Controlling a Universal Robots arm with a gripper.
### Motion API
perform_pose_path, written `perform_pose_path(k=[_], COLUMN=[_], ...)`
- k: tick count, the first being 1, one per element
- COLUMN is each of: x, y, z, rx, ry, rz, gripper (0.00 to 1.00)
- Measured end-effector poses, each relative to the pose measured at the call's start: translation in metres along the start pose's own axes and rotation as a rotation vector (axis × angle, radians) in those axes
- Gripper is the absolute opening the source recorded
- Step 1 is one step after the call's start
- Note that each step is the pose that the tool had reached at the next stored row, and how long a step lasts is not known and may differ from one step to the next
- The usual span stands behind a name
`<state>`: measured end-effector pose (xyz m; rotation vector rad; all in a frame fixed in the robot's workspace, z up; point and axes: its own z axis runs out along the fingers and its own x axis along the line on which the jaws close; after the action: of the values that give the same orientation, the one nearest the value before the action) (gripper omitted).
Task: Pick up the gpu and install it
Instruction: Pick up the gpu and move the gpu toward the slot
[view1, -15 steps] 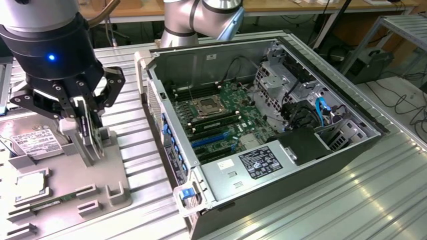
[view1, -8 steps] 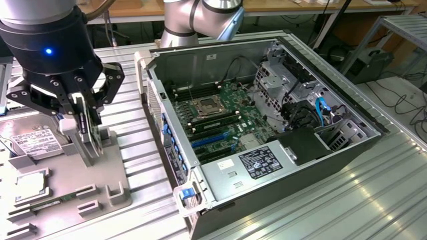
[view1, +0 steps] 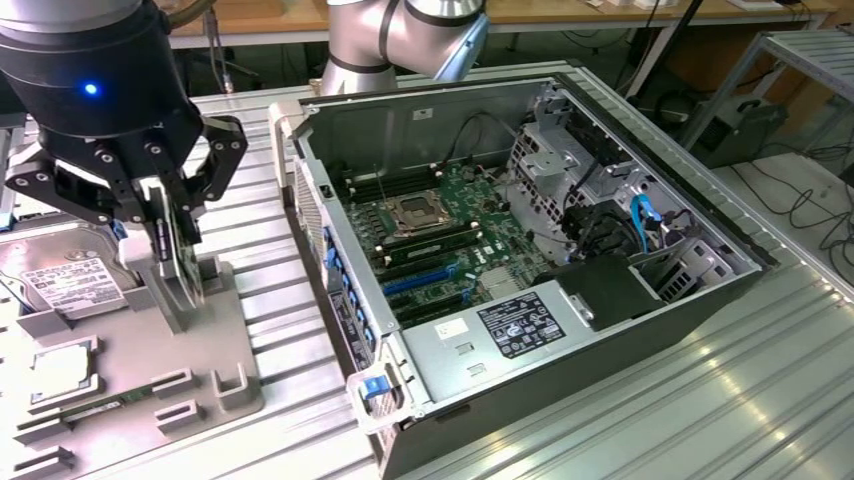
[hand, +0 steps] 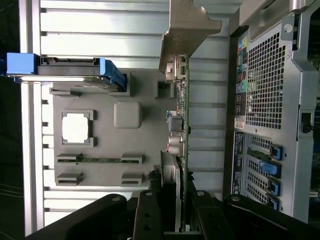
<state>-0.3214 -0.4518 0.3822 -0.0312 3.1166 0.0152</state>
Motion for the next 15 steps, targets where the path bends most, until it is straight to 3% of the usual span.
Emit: perform_pose_path(k=[15], x=[-0.0002], y=[0.0001], z=[-0.0102], rx=[0.0000], ry=[0.0000], rz=[0.000], gripper=[0.28])
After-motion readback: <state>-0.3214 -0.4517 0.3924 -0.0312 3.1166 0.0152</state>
